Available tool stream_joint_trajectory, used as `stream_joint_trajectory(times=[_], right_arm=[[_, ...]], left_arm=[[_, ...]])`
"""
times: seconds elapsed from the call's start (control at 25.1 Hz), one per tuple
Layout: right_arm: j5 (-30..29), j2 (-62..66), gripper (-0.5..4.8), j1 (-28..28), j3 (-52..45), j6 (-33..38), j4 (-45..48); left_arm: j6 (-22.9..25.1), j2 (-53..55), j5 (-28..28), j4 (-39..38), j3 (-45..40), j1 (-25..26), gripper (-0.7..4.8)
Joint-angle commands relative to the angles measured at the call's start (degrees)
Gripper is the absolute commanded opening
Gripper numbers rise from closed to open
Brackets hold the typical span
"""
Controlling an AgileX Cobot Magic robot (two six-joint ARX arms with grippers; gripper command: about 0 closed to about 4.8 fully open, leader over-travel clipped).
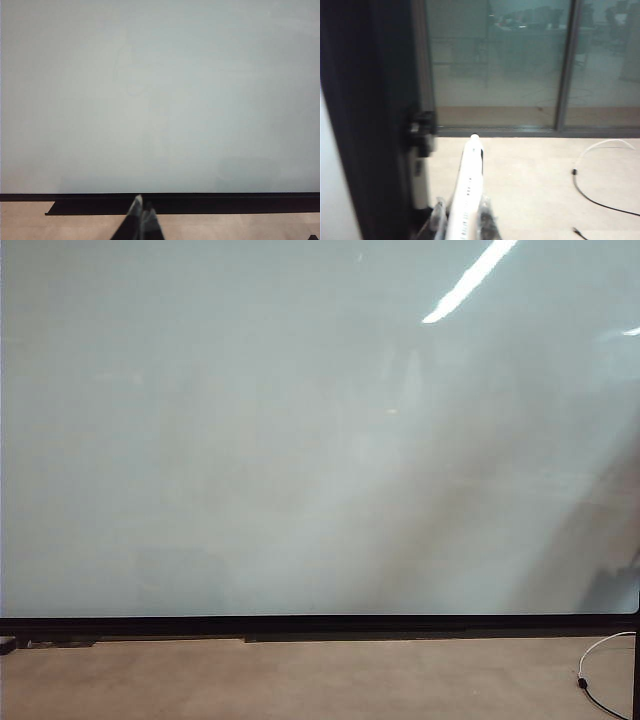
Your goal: Pick up the pen on the shelf to the right of the whiteboard and draw a rectangle.
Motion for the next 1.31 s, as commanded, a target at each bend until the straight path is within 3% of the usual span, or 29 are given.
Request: stream_joint_trajectory(times=[0.04, 0.28, 0.4, 0.64, 1.03, 1.31], right_arm=[[2.8, -1.7, -0.06, -1.3, -0.9, -0.2, 1.2], [11.4, -11.9, -0.06, -2.0, -6.4, -0.1, 0.9], [18.6, -19.9, -0.06, 1.2, -12.0, -0.1, -0.9], [26.1, -33.4, -0.06, 6.4, -23.5, -0.3, -1.3], [27.5, -52.6, -0.06, 14.3, -31.3, -2.1, -12.8], [26.0, -56.6, -0.06, 25.1, -31.0, -8.5, -20.8]], left_arm=[[0.2, 0.0, 0.0, 0.3, 0.2, 0.0, -0.04], [0.2, 0.0, 0.0, 0.3, 0.2, 0.0, -0.04], [0.2, 0.0, 0.0, 0.3, 0.2, 0.0, -0.04], [0.2, 0.0, 0.0, 0.3, 0.2, 0.0, -0.04], [0.2, 0.0, 0.0, 0.3, 0.2, 0.0, -0.05], [0.2, 0.0, 0.0, 0.3, 0.2, 0.0, -0.04]])
